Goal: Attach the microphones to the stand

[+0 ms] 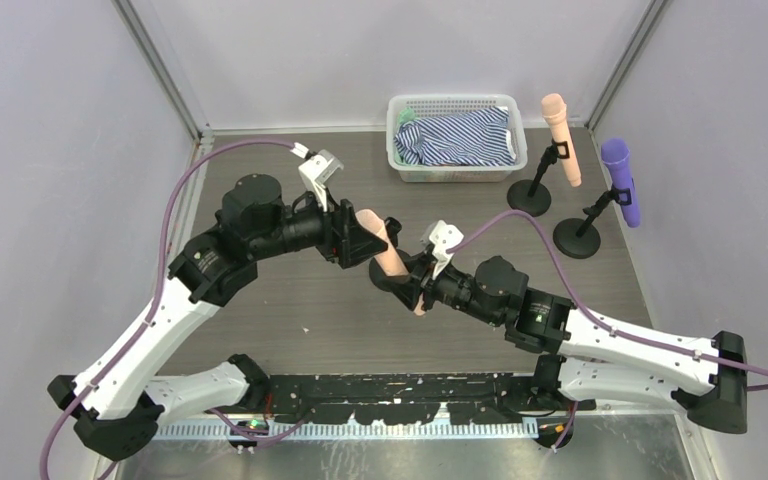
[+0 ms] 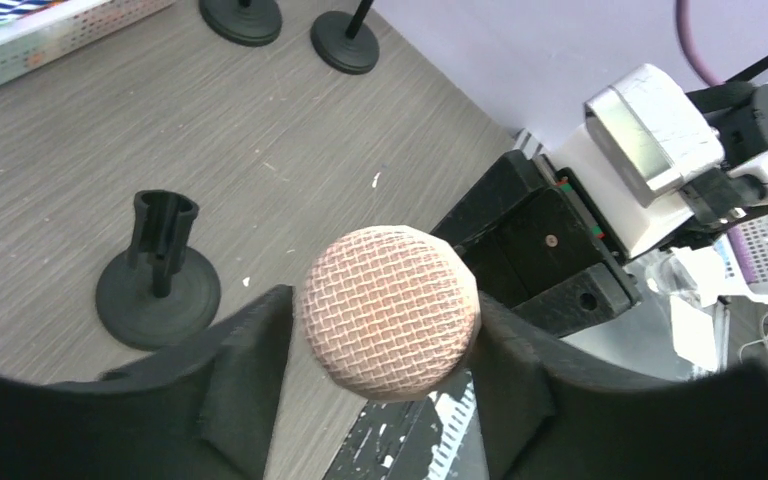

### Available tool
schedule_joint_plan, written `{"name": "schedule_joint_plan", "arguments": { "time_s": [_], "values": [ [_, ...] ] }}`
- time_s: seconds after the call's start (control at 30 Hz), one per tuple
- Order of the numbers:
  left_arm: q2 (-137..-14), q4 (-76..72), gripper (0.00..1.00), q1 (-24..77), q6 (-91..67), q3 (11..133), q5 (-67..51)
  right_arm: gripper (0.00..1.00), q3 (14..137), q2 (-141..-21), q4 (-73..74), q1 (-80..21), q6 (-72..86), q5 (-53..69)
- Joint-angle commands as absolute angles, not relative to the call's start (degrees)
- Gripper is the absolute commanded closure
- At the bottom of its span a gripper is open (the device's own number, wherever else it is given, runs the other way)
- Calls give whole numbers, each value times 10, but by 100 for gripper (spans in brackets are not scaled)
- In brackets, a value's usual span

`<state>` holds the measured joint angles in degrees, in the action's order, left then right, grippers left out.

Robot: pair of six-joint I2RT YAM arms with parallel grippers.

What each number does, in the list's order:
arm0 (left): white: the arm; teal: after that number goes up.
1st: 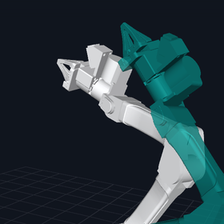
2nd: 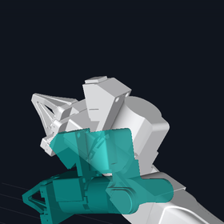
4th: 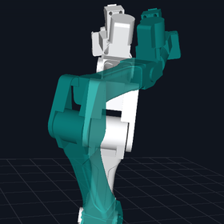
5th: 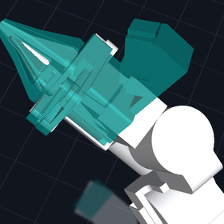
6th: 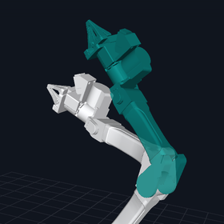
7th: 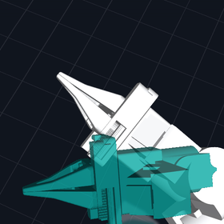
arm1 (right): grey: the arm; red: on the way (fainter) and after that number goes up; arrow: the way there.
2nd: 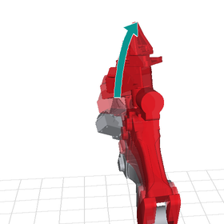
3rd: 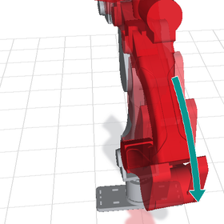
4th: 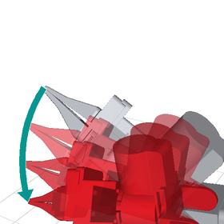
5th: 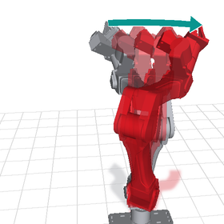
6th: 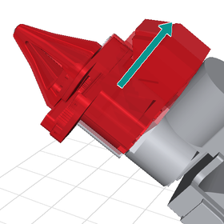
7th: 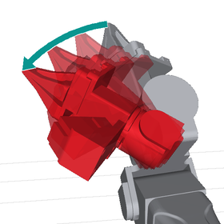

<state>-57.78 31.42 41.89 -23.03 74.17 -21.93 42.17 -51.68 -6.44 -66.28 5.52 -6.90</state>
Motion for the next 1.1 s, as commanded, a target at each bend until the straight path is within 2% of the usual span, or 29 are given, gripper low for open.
{"name": "schedule_joint_plan", "arguments": {
  "time_s": [0.0,0.1,0.17,0.23,0.3,0.4,0.5,0.73,0.97,1.07],
  "values": [
    [-568,271,42,420,-241,739,-220,96,421,-500,-109,-666,64,-65],
    [-570,275,58,420,-241,737,-226,92,421,-501,-108,-666,65,-65],
    [-569,278,66,420,-238,736,-225,80,422,-501,-108,-666,67,-63],
    [-569,282,73,420,-235,738,-224,62,424,-504,-103,-666,67,-62],
    [-571,292,81,420,-226,743,-225,48,435,-504,-91,-667,66,-71],
    [-581,319,91,420,-203,757,-229,38,471,-515,-47,-666,68,-104],
    [-595,358,99,420,-176,774,-232,35,517,-538,10,-667,68,-126],
    [-600,374,99,420,-157,783,-248,33,564,-586,36,-666,77,-105],
    [-595,369,100,420,-159,780,-251,41,563,-612,16,-667,100,-99],
    [-592,364,99,420,-162,777,-251,49,551,-613,2,-667,110,-101]
  ]
}}
